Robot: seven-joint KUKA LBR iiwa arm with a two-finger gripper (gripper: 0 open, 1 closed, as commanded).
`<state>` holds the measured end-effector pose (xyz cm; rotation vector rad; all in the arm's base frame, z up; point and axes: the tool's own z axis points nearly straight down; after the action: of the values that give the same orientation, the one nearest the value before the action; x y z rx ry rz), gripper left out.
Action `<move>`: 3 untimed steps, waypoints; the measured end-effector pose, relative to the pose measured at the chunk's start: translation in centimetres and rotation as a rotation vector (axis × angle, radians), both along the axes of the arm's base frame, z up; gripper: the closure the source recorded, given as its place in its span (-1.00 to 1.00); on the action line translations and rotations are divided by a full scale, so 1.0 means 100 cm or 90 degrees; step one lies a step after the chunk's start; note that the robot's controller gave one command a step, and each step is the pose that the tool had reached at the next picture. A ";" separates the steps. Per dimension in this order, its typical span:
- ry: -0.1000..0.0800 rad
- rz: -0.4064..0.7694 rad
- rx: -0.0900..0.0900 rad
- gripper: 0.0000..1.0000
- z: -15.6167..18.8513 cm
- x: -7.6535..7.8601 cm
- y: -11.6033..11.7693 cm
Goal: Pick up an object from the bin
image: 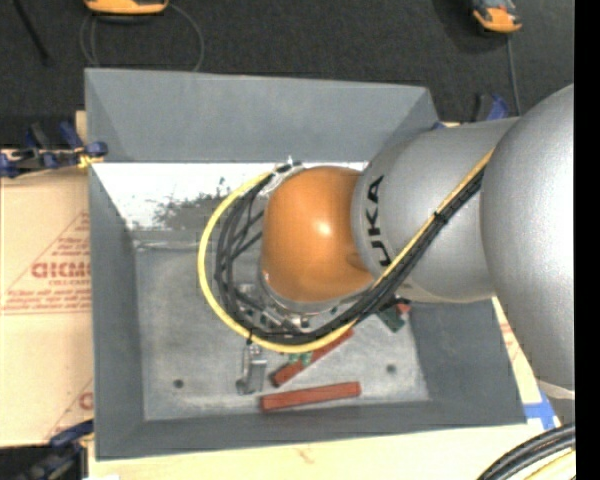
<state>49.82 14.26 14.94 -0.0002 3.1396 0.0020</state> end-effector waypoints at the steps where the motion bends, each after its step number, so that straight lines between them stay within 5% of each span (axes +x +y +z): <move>1: -0.005 -0.002 0.000 -1.00 -0.074 0.054 -0.065; 3: -0.001 -0.027 -0.001 -1.00 -0.059 0.062 -0.062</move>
Offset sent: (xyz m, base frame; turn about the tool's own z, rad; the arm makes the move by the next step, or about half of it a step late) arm 0.0700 -0.0500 -0.0436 0.0973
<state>55.98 8.06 9.01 0.0656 3.1371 0.0003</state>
